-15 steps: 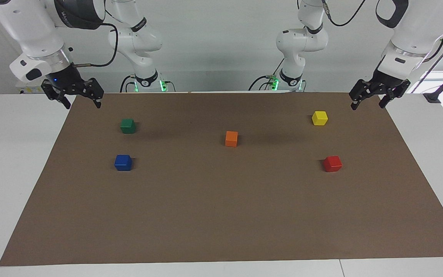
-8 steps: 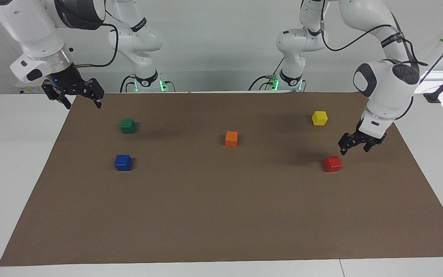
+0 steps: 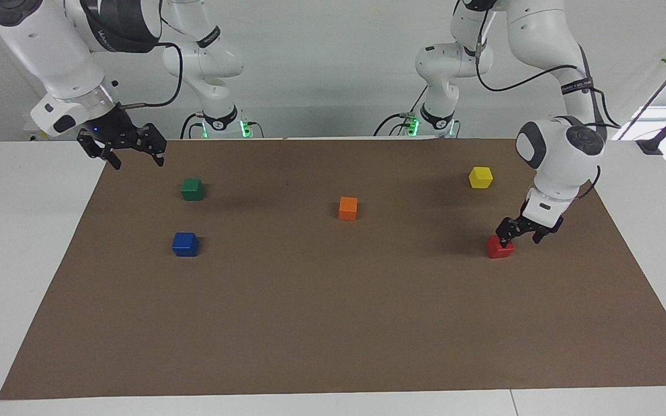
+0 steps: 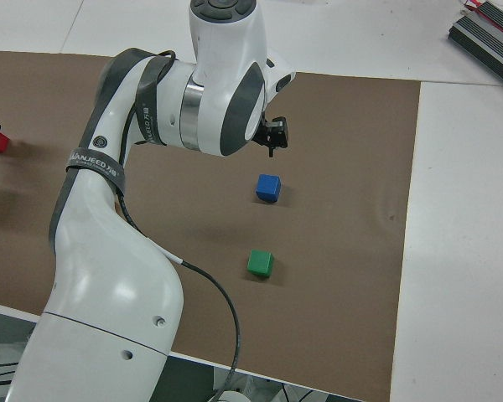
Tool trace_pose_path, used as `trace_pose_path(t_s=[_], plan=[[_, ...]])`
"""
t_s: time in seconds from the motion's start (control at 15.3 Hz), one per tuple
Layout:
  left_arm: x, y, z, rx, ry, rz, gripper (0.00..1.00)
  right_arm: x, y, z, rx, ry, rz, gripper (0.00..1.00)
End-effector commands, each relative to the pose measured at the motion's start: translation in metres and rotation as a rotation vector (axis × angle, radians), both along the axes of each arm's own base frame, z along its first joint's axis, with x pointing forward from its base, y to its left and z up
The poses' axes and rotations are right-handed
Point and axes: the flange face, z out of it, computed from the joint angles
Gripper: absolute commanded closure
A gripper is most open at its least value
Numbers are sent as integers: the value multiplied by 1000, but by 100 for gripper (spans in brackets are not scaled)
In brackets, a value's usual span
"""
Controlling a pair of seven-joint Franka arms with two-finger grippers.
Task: Transfer red block to right arm and stack on blue block
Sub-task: 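Reach the left gripper down to the red cube, then grasp the red cube with the left gripper and lift it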
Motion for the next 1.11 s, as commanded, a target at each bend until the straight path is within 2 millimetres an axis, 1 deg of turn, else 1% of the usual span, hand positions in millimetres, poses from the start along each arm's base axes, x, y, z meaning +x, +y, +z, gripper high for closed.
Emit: trace_pose_path(t_s=[0.0, 0.13, 0.2, 0.26, 0.33, 0.39, 0.46, 0.52, 0.59, 0.65, 0.78, 0.85, 0.91, 0.98, 1.05], plan=[[-2, 1, -20, -1, 5, 1, 0, -12, -1, -21, 130, -8, -26, 0], [-6, 1, -23, -1, 20, 1, 0, -12, 3, -34, 205, -2, -55, 0], [-9, 0, -25, -1, 28, 6, 10, -12, 8, -39, 279, -5, -55, 0], [-10, -1, -25, -3, 37, 15, 46, -13, 10, -47, 347, -8, -49, 0], [-12, -2, -26, -10, 69, 44, 91, -15, 10, -53, 428, -20, -49, 0], [-15, -4, -23, -12, 99, 70, 100, -17, 9, -60, 501, -31, -57, 0], [-16, -7, -13, -14, 115, 79, 100, -19, 11, -67, 569, -37, -67, 0], [-17, -17, 3, -18, 128, 85, 100, -21, 11, -72, 638, -48, -84, 0], [-17, -31, 22, -25, 145, 138, 100, -23, 10, -78, 710, -51, -112, 0], [-15, -37, 42, -55, 169, 247, 100, -25, 12, -83, 787, -56, -134, 0], [-13, -65, 85, -165, 257, 446, 100, -30, 23, -91, 916, -47, -147, 0], [-15, -76, 103, -207, 317, 519, 100, -34, 27, -94, 964, -22, -147, 0], [-21, -95, 129, -238, 344, 553, 100, -37, 34, -98, 1020, -10, -133, 0], [-28, -109, 149, -260, 369, 597, 100, -41, 39, -102, 1073, -11, -115, 0], [-41, -118, 177, -305, 388, 668, 100, -45, 45, -107, 1129, 0, -100, 0]])
